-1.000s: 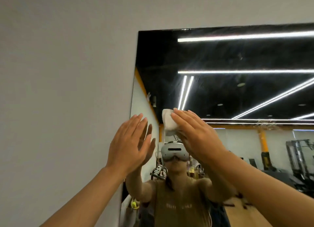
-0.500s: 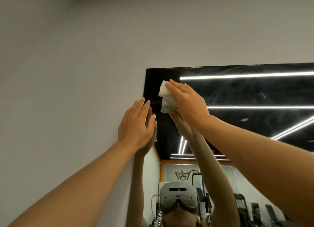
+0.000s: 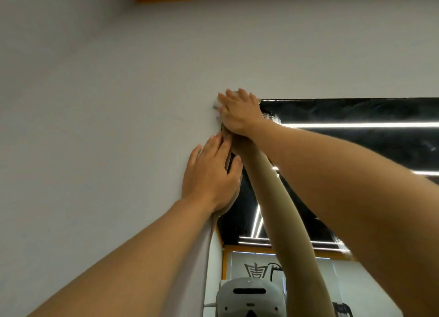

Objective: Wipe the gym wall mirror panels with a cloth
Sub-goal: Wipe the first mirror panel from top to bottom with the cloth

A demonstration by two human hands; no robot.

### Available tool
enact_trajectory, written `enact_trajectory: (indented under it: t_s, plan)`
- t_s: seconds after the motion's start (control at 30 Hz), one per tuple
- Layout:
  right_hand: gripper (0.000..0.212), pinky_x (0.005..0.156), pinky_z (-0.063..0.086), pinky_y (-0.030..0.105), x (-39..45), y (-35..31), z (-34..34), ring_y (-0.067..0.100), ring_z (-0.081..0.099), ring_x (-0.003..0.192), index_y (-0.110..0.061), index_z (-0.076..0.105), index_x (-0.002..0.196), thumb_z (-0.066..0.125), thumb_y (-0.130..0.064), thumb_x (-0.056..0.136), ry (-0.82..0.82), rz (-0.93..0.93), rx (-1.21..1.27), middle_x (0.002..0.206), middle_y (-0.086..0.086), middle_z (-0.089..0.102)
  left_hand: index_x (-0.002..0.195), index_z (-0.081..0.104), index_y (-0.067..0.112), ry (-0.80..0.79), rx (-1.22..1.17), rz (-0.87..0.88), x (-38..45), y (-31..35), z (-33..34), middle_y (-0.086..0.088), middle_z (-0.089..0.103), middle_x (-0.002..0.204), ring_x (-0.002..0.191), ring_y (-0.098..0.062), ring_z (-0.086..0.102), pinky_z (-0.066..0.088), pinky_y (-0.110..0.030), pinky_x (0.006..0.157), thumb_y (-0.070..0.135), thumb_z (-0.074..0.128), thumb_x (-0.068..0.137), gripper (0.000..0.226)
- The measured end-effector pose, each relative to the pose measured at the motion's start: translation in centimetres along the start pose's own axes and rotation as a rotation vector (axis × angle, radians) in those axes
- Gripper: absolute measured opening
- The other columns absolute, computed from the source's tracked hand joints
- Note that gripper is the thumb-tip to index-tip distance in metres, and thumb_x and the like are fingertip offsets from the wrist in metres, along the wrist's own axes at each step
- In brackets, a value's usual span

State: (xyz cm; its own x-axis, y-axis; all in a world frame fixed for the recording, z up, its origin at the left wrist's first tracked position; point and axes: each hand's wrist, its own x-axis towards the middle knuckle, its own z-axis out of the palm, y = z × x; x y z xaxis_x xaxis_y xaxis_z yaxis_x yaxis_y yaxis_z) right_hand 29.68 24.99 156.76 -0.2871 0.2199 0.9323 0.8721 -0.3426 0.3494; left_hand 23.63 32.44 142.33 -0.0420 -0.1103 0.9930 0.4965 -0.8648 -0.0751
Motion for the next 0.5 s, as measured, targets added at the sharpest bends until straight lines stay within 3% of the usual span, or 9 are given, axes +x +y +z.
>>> enact_trajectory:
  t_s: [0.1,0.23,0.5]
  plan:
    - [0.054,0.121,-0.006,0.045,-0.1,0.3,-0.1,0.027,-0.009,0.152,-0.028,0.004,0.159,0.015,-0.041,0.107,-0.103,-0.062,-0.032,0.166,0.000,-0.004,0.158,0.015,0.030,0.004,-0.033,0.010,-0.1,-0.1,-0.2,0.012,0.010,0.165,0.151,-0.005,0.004,-0.005,-0.027,0.119,0.044,0.028,0.105,0.057]
    - [0.056,0.121,-0.005,0.042,-2.2,3.5,-1.2,0.023,-0.010,0.152,-0.028,0.000,0.158,0.021,-0.040,0.108,-0.113,-0.100,-0.079,0.166,-0.001,-0.008,0.157,0.014,0.033,-0.021,-0.041,-0.003,-0.3,-0.1,-0.5,0.013,0.006,0.165,0.151,-0.005,0.002,-0.003,-0.027,0.120,0.045,0.028,0.105,0.055]
    - [0.073,0.123,0.000,0.048,-8.6,19.2,-5.0,0.023,-0.008,0.152,-0.031,-0.003,0.157,-0.001,-0.060,0.091,-0.054,0.304,-0.139,0.166,-0.002,-0.006,0.157,0.014,0.034,-0.039,-0.036,0.004,-0.2,-0.2,-0.4,0.014,0.007,0.165,0.151,-0.006,0.004,-0.001,-0.026,0.120,0.051,0.021,0.102,0.058]
